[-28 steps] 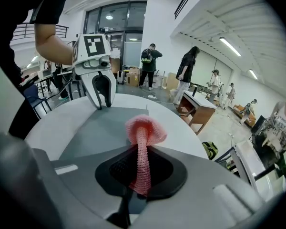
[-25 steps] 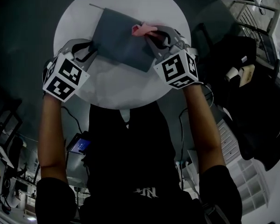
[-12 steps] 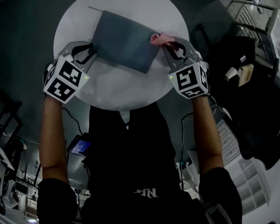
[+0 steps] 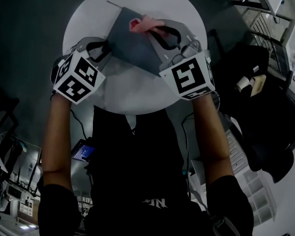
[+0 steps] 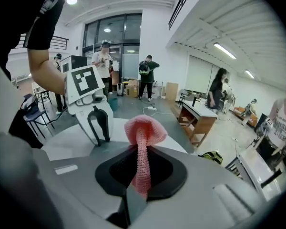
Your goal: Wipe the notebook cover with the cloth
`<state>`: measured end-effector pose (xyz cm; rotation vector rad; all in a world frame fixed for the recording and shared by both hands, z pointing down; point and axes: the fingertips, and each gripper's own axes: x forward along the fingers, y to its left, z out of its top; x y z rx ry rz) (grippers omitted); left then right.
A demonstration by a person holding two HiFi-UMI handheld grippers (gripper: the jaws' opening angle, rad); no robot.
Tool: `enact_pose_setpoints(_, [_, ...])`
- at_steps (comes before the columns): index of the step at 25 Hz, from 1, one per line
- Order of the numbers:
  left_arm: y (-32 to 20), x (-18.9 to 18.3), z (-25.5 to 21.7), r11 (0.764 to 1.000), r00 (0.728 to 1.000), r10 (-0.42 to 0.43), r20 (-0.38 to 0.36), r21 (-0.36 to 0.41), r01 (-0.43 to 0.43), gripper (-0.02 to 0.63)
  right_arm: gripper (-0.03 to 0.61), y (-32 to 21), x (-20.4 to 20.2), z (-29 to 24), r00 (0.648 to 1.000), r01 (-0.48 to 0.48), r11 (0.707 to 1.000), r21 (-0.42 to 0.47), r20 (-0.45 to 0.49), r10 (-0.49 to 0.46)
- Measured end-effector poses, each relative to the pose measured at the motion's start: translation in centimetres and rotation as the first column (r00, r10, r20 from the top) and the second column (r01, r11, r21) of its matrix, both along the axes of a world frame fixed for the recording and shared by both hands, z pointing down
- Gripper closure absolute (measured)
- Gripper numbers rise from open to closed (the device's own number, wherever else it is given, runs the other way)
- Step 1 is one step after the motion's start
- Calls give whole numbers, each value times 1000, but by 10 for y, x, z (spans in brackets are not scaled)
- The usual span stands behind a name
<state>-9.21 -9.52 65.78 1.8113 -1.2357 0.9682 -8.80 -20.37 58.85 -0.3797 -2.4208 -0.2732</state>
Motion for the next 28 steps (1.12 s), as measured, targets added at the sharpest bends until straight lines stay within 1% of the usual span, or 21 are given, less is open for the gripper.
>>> enact_pose_setpoints(5, [0,0,1,1000,1000,-1,5,2,1,515,546,35,-41,21,996,81,997,-1,-21,-81])
enact_pose_setpoints(10, [-1,1,3,1000,1000,-2,5,2,2,515,546,56,-57,52,986,144,989,45,-86,-140])
enact_pose_setpoints(13, [-2,1,3,1000,1000,0,7,4,0,515,546,61,-56,63,980,166,984,66,-126,-157])
enact_pose_setpoints(19, [0,1,3,1000,1000,0,11,2,0,515,546,58,-50,65,984,146,988,58,-113,-139])
enact_pose_setpoints(28, [-2,-1,3,1000,1000,-9,12,-3,9,515,547,36,-14,66,986,116,991,62,-128,-108])
